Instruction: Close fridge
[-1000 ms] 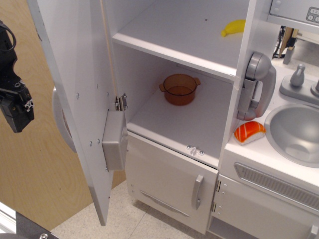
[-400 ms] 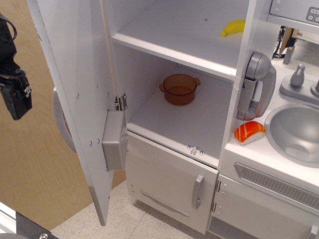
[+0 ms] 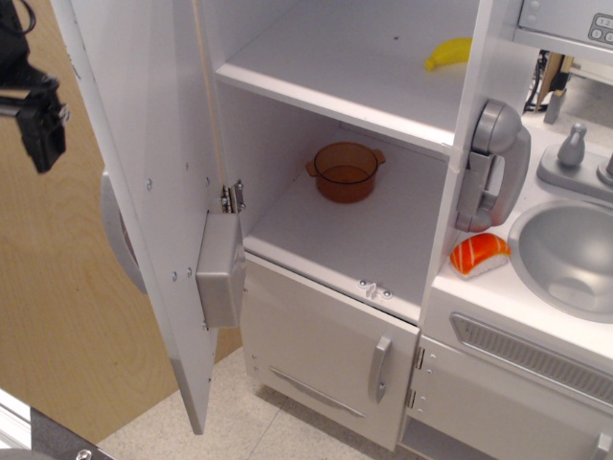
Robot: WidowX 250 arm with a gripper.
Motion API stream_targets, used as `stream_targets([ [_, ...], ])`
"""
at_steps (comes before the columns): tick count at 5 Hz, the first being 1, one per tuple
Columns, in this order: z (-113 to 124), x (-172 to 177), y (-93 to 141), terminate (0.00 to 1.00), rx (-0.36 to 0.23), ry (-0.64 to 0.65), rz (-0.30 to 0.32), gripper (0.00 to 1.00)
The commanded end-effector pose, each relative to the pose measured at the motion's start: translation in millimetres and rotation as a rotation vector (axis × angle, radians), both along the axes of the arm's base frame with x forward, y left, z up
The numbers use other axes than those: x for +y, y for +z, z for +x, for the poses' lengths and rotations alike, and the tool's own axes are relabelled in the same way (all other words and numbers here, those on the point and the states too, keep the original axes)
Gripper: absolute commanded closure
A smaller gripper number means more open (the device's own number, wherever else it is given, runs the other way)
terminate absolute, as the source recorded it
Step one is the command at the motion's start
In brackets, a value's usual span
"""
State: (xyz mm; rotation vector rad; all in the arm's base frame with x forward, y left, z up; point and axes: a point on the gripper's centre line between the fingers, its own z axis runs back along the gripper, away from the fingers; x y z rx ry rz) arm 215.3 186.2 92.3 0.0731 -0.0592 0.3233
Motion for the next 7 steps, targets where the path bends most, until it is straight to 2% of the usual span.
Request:
stream_targets([
  [1,41,-29,9,0.00,-0.013,-0.036,-0.035,0.00],
  [2,51,-51,6,0.00,-0.029,-0.068,-0.055,0.00],
  [3,61,-71,2,0.00,-0.036,-0.077,-0.044,0.00],
  [4,83,-84,-4,0.00,-0.030,-0.072,-0.009,0.00],
  [5,107,-93,1,0.00,-0.072,-0.070,-0.014,0.00],
  [7,134,-93,4,0.00,-0.079,-0.051,-0.035,0.00],
])
